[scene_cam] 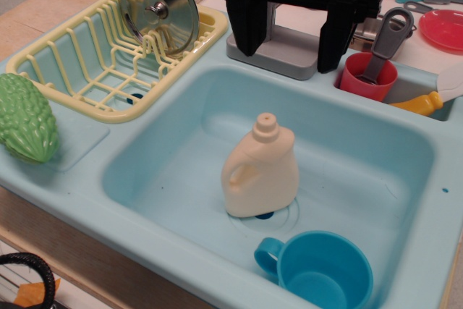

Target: Put detergent from sink into drying rack

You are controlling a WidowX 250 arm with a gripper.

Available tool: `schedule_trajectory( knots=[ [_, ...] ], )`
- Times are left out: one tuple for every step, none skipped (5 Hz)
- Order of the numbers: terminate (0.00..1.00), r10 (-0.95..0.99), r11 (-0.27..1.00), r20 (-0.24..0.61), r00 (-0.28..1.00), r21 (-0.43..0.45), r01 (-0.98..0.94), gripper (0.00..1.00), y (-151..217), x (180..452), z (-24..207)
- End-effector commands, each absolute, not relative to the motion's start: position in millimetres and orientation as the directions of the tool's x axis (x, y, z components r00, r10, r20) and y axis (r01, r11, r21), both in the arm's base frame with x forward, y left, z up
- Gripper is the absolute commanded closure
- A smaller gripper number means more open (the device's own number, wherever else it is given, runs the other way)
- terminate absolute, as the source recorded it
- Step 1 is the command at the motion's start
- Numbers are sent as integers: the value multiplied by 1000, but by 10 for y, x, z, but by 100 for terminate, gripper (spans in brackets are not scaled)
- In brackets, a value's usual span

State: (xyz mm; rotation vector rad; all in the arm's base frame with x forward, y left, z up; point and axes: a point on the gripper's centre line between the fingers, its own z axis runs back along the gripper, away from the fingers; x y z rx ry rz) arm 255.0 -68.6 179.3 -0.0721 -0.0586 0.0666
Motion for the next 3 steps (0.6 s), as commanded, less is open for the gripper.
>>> schedule_trajectory(
  knots=[
    [0,69,995,56,996,-74,-64,0,-686,2550,1793],
    [0,-182,982,80,980,-33,185,0,-692,2423,1847],
    [0,-420,906,108,901,-8,423,0,-658,2289,1836]
  ],
)
